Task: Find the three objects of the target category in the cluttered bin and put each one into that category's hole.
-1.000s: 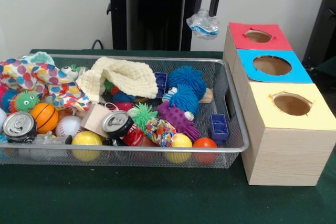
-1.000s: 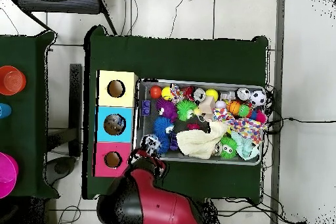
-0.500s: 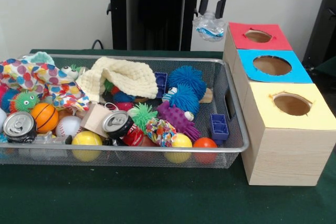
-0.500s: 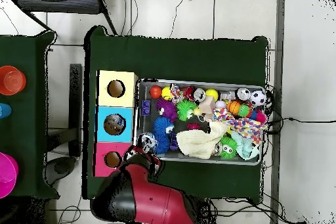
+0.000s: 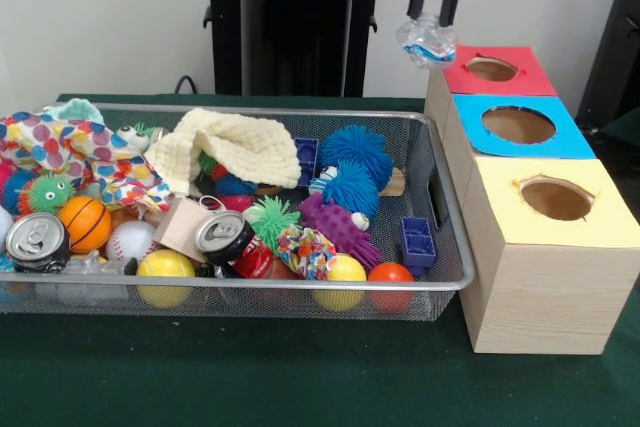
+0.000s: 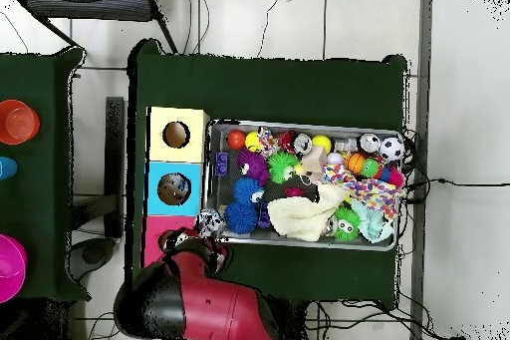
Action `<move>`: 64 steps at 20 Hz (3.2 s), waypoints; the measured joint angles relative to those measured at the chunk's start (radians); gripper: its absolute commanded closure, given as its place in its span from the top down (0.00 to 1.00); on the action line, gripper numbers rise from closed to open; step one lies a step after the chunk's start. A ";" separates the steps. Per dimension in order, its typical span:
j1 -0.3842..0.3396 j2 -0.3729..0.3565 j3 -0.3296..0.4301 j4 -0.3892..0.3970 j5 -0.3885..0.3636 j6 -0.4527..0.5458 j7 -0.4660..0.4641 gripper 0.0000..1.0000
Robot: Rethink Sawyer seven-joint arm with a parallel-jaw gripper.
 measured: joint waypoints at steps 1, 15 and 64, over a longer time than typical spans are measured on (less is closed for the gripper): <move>0.006 0.000 -0.002 -0.004 0.005 0.011 0.000 0.00; 0.028 0.030 -0.006 -0.040 0.072 0.044 0.000 0.00; 0.100 0.199 -0.017 -0.166 0.190 0.043 0.017 0.00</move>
